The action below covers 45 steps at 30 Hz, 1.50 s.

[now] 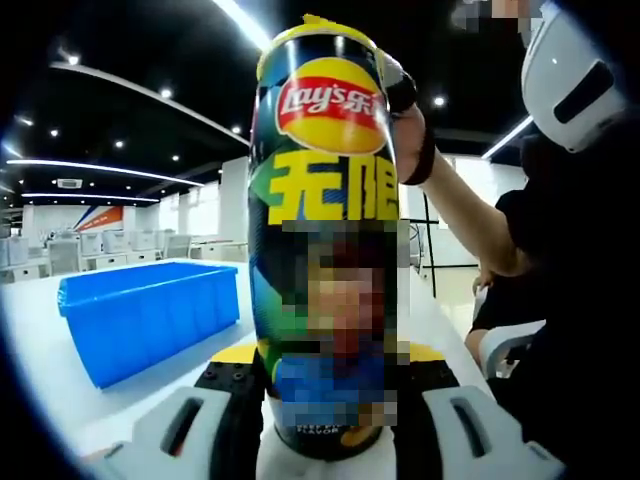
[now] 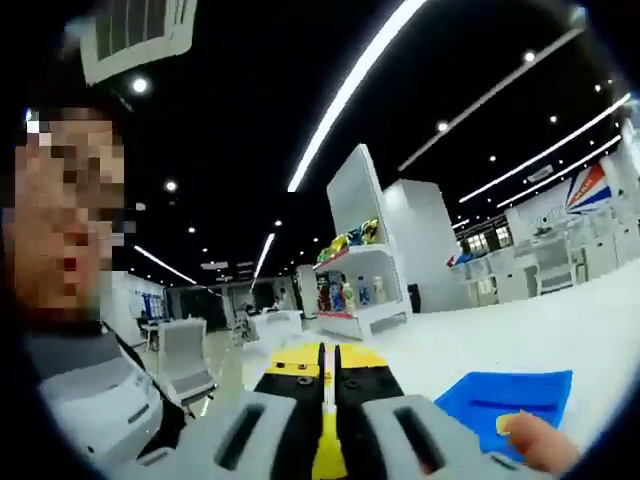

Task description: Open the lid of the chip container on the table, take out the chips, place them into the box in front of the container, and close the lid

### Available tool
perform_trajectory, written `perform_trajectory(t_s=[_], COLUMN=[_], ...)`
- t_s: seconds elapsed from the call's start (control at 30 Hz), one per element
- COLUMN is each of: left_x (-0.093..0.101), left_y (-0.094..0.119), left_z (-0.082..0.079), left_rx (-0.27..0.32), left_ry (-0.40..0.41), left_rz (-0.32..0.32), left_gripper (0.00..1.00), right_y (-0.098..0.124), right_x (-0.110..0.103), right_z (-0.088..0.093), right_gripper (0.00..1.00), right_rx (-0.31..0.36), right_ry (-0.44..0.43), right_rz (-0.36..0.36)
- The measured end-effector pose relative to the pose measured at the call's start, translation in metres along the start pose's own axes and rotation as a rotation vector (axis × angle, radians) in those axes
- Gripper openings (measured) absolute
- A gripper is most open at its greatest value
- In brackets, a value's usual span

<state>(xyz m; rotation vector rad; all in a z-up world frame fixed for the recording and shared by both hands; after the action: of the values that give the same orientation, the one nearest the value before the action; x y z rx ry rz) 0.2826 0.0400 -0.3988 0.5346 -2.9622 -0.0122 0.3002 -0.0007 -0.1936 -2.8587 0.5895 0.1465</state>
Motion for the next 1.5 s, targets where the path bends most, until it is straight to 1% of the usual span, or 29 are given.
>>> perform_trajectory(t_s=[0.03, 0.07, 0.1, 0.13, 0.17, 0.2, 0.23, 0.27, 0.37, 0.47, 0.5, 0.53, 0.57, 0.63, 0.73, 0.87, 0.97, 1.0, 1.03, 1.1, 1.13, 1.17, 1.2, 1.23, 1.27, 1.3, 1.33, 1.4, 1.5], left_x=[0.0, 0.0, 0.0, 0.0, 0.0, 0.0, -0.001, -0.001, -0.001, -0.001, -0.001, -0.001, -0.001, -0.001, -0.002, -0.002, -0.002, -0.002, -0.002, -0.001, 0.0, 0.0, 0.002, 0.003, 0.003, 0.003, 0.003, 0.003, 0.005], left_y=[0.0, 0.0, 0.0, 0.0, 0.0, 0.0, 0.0, 0.0, 0.0, 0.0, 0.0, 0.0, 0.0, -0.001, 0.0, 0.0, 0.0, 0.0, 0.0, 0.0, 0.001, 0.002, 0.004, 0.006, 0.01, 0.012, 0.013, 0.014, 0.013], left_z=[0.0, 0.0, 0.0, 0.0, 0.0, 0.0, 0.0, 0.0, 0.0, 0.0, 0.0, 0.0, 0.0, 0.0, 0.0, 0.0, 0.001, 0.001, 0.001, 0.0, -0.001, -0.004, -0.013, -0.019, -0.026, -0.029, -0.03, -0.03, -0.028], left_rx=[0.0, 0.0, 0.0, 0.0, 0.0, 0.0, -0.001, -0.001, -0.001, -0.002, -0.002, -0.002, -0.004, -0.003, -0.003, -0.004, -0.004, -0.004, -0.004, -0.011, -0.014, 0.003, 0.068, 0.107, 0.157, 0.175, 0.185, 0.177, 0.168], left_ry=[0.0, 0.0, 0.0, 0.0, 0.001, 0.001, 0.002, 0.003, 0.004, 0.003, 0.003, 0.002, 0.004, 0.005, 0.006, 0.007, 0.004, 0.0, -0.003, -0.017, -0.02, -0.02, 0.006, 0.02, 0.036, 0.05, 0.065, 0.074, 0.065], left_rz=[0.0, 0.0, 0.0, 0.0, 0.0, 0.0, 0.0, 0.0, 0.001, 0.001, 0.001, 0.001, 0.002, 0.002, 0.003, 0.003, 0.002, 0.001, 0.0, -0.004, -0.002, 0.003, 0.02, 0.03, 0.038, 0.044, 0.049, 0.051, 0.057], left_gripper=[0.5, 0.5, 0.5, 0.5, 0.5, 0.5, 0.5, 0.5, 0.5, 0.5, 0.5, 0.5, 0.5, 0.5, 0.5, 0.5, 0.5, 0.5, 0.5, 0.51, 0.51, 0.5, 0.51, 0.51, 0.51, 0.52, 0.52, 0.52, 0.53], right_y=[-0.005, -0.008, -0.013, -0.015, -0.018, -0.018, -0.022, -0.021, -0.022, -0.021, -0.02, -0.02, -0.02, -0.012, -0.02, -0.02, -0.019, -0.017, -0.016, -0.013, -0.012, -0.01, -0.003, 0.004, 0.014, 0.019, 0.027, 0.034, 0.037], right_x=[0.0, -0.001, -0.004, -0.007, -0.012, -0.012, -0.012, -0.013, -0.013, -0.014, -0.016, -0.018, -0.022, -0.025, -0.021, -0.024, -0.023, -0.023, -0.025, -0.021, -0.018, -0.015, -0.007, -0.001, 0.006, 0.01, 0.016, 0.023, 0.028], right_z=[0.012, 0.019, 0.025, 0.027, 0.034, 0.042, 0.035, 0.04, 0.04, 0.042, 0.042, 0.043, 0.037, 0.037, 0.042, 0.048, 0.043, 0.039, 0.039, 0.036, 0.022, 0.011, -0.009, -0.022, -0.038, -0.047, -0.055, -0.061, -0.06], right_gripper=[0.0, 0.0, 0.0, 0.0, 0.0, 0.0, 0.0, 0.0, 0.0, 0.0, 0.0, 0.0, 0.0, 0.0, 0.0, 0.01, 0.02, 0.04, 0.08, 0.24, 0.3, 0.34, 0.35, 0.35, 0.38, 0.41, 0.46, 0.63, 0.89], right_rx=[-0.06, -0.099, -0.131, -0.137, -0.179, -0.238, -0.174, -0.201, -0.225, -0.197, -0.19, -0.179, -0.167, -0.187, -0.203, -0.189, -0.124, -0.084, -0.078, -0.061, 0.023, 0.088, 0.193, 0.263, 0.353, 0.399, 0.447, 0.466, 0.44], right_ry=[-0.023, -0.021, 0.014, 0.056, 0.094, 0.123, 0.266, 0.304, 0.268, 0.249, 0.264, 0.339, 0.353, 0.337, 0.334, 0.333, 0.297, 0.299, 0.3, 0.31, 0.331, 0.338, 0.329, 0.309, 0.274, 0.252, 0.203, 0.138, 0.114], right_rz=[0.004, 0.008, 0.006, -0.003, -0.016, -0.001, 0.015, 0.004, 0.007, -0.04, -0.049, -0.073, -0.075, -0.066, -0.071, -0.071, -0.057, -0.084, -0.101, -0.076, -0.054, -0.025, 0.03, 0.059, 0.089, 0.096, 0.104, 0.1, 0.09])
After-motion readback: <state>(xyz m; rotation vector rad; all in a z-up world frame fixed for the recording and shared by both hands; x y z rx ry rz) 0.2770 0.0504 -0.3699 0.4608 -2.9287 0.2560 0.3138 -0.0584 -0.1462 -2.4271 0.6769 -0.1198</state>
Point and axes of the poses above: the point that each gripper's makers call its tool centre point, and the gripper's own axes: y roughly backward along the fingers, x roughly to its right, z roughly out of its underside, the point moved 4 cm from there along y, roughly backward along the fingers, and after that the axes turned 8 degrees about y, right-handed, at the moved point
